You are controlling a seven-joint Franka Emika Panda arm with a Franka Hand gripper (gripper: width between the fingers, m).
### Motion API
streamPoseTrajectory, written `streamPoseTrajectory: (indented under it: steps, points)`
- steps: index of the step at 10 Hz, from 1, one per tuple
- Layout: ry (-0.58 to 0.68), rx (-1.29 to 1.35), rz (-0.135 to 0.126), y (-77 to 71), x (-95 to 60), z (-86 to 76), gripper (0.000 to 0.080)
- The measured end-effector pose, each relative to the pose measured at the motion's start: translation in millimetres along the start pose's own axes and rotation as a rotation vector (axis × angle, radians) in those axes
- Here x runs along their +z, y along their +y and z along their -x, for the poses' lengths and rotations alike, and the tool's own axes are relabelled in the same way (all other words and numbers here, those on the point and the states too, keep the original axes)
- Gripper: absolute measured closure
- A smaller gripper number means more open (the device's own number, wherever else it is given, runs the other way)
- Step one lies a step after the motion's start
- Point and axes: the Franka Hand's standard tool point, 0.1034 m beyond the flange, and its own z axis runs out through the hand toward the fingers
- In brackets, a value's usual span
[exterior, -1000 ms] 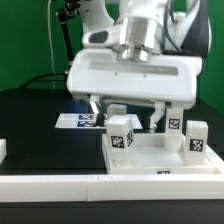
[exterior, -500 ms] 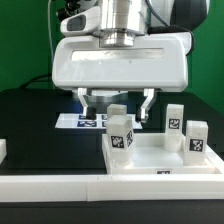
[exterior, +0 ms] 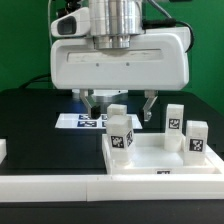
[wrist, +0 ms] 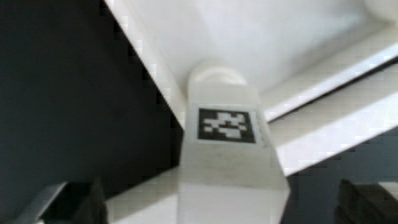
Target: Assemble square table
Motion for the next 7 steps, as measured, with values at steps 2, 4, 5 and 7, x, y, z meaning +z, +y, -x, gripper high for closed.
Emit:
streamPoseTrajectory:
  steps: [2,4,5,7]
  points:
    - [-0.002,0.036,-0.025,1.3,2.8,-1.4,0.0150]
    - [0.002,0.045,-0.024,-6.0,11.3,1.3,0.0150]
    - [0.028,0.043,-0.018,-7.2,19.1,-2.0,0.0150]
    - [0.038,0.055,-0.015,-7.2,21.6,-3.5,0.0181]
